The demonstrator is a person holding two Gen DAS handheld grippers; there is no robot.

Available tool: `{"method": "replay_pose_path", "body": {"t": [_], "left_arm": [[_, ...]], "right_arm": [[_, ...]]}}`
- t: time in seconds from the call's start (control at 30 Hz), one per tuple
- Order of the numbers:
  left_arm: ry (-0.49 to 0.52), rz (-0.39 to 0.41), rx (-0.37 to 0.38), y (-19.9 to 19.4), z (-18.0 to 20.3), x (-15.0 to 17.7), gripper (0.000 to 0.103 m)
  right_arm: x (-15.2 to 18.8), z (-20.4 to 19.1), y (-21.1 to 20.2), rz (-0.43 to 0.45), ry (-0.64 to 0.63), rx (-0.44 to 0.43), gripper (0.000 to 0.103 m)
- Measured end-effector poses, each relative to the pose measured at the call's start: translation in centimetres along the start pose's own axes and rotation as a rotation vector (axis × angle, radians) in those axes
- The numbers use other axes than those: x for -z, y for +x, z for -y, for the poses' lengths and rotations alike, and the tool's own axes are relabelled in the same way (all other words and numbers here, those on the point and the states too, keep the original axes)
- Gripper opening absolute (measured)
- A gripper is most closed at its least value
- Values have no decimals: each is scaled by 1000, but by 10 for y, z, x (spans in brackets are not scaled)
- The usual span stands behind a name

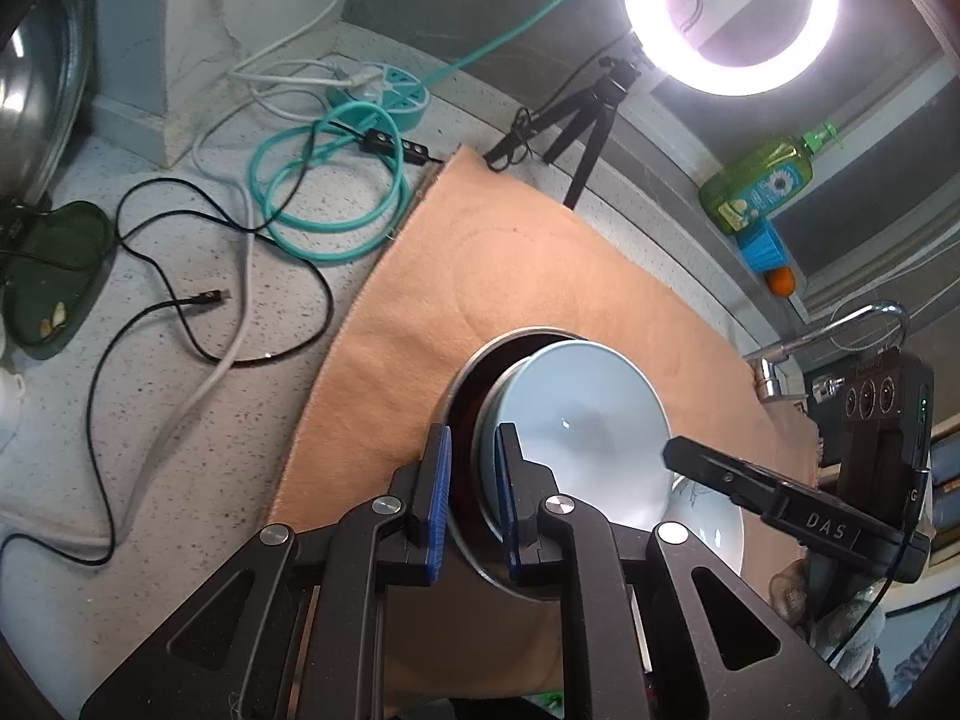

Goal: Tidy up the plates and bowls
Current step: 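Lift the nested bowl stack with both tools and carry it over the plates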

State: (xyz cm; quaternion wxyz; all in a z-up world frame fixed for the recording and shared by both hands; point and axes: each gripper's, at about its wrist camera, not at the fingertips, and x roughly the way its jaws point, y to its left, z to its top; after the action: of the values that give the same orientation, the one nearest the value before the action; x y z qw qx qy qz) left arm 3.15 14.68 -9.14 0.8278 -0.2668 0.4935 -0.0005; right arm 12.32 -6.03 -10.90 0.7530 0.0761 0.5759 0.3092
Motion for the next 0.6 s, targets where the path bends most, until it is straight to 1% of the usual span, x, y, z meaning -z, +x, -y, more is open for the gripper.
{"method": "replay_pose_path", "body": {"t": [0.07,0.23,0.37,0.6], "left_arm": [[-7,4,-1,-3,-4,1,13],[-20,-18,-2,3,-11,6,13],[-36,-42,16,11,-14,9,13],[-49,-67,19,22,-14,12,13]], "right_arm": [[1,6,-6,16,25,-11,29],[5,24,-17,41,87,-28,30],[6,31,-14,25,102,-28,30],[8,37,1,-7,121,-24,29]]}}
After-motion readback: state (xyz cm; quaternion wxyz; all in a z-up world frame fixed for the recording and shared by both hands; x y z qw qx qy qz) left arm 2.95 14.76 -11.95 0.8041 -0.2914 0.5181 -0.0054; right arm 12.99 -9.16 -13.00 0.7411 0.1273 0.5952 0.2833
